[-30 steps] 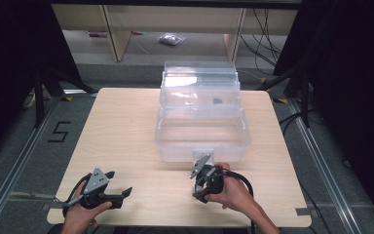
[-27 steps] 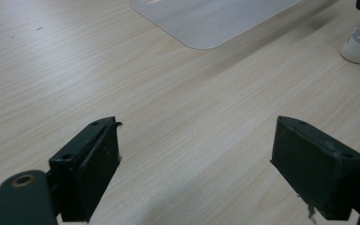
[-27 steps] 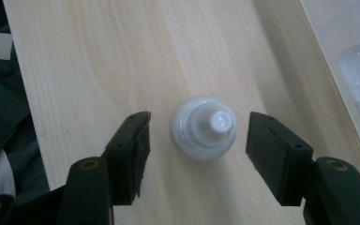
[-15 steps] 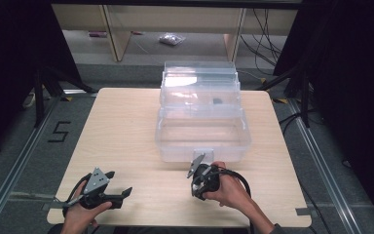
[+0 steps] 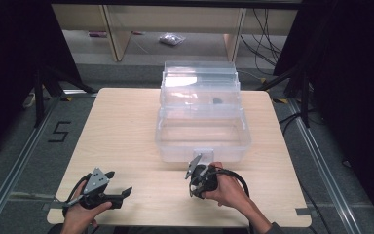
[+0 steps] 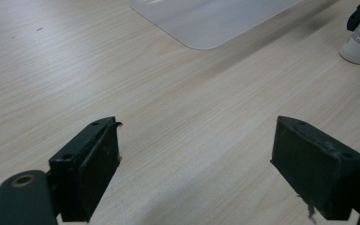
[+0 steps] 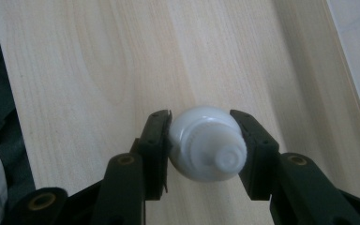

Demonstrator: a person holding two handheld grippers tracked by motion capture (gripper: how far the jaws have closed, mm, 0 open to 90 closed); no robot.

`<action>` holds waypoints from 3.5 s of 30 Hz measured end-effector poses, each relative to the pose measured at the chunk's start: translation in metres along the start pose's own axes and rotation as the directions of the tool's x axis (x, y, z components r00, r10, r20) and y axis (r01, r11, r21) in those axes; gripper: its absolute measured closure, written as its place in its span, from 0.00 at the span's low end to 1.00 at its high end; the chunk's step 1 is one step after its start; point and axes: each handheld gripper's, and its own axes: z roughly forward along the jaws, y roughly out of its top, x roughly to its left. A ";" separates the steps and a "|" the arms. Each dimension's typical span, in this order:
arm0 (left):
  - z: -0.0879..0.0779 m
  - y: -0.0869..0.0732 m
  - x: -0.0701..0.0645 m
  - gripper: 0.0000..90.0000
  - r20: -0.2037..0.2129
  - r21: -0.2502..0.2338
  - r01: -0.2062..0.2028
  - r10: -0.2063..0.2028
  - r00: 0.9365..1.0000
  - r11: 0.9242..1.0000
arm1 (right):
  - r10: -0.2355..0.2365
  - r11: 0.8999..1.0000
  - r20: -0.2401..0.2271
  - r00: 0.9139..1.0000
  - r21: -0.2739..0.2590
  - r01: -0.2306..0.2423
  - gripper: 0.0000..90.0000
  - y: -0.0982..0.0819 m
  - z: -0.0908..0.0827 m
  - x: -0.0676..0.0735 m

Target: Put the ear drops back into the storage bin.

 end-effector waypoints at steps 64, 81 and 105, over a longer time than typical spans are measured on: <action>0.000 0.000 0.000 0.17 -0.001 -0.001 0.000 0.000 1.000 1.000 | 0.083 0.996 0.098 0.992 -0.053 -0.078 0.67 -0.012 -0.122 -0.056; 0.000 0.000 0.000 0.17 -0.003 -0.003 0.004 -0.004 1.000 1.000 | 0.181 0.983 0.143 0.973 -0.060 -0.174 0.67 -0.017 -0.144 -0.090; 0.000 0.000 0.001 0.17 0.003 -0.001 0.006 -0.006 1.000 1.000 | 0.323 0.944 0.165 0.932 0.010 -0.329 0.67 -0.028 -0.112 -0.156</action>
